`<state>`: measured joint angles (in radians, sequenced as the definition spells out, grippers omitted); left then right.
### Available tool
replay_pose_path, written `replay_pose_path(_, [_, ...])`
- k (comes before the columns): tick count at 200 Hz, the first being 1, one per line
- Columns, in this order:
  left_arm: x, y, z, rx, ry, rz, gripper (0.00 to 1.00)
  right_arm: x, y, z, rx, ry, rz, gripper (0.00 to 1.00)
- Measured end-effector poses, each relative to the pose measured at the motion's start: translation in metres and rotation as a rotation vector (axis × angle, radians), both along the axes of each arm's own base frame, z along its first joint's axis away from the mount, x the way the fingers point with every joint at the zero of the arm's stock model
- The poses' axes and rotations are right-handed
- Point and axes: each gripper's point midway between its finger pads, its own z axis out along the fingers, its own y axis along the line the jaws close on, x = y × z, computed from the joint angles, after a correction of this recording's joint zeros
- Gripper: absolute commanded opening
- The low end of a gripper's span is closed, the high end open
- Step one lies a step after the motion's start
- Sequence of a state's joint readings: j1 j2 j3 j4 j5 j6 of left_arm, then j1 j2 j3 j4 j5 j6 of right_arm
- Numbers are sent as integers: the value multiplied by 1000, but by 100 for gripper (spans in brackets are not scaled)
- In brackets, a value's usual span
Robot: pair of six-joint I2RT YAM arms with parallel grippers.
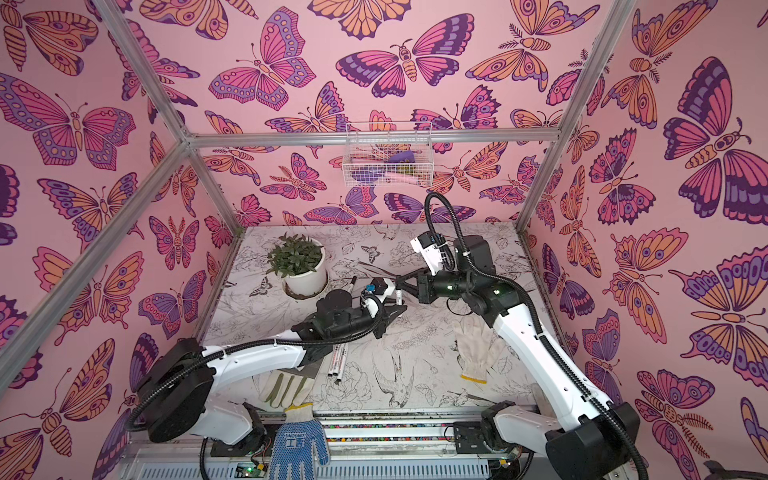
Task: Insert the pens into the pen caps
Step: 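Press the cap on with the right gripper while the left pushes the marker toward it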
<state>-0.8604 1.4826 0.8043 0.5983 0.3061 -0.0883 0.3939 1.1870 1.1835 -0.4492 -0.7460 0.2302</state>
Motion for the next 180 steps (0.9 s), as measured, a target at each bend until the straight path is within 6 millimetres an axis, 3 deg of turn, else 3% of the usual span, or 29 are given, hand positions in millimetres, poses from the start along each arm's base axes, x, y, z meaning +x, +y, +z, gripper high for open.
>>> replay_pose_path(74, [-13,-4,11,-117,213,-225,0,2,0,4,-6,-50,2,0])
replay_pose_path(180, [-22,-4,14,-139,308,-342,0,-2,-1,3,-27,-64,26,0])
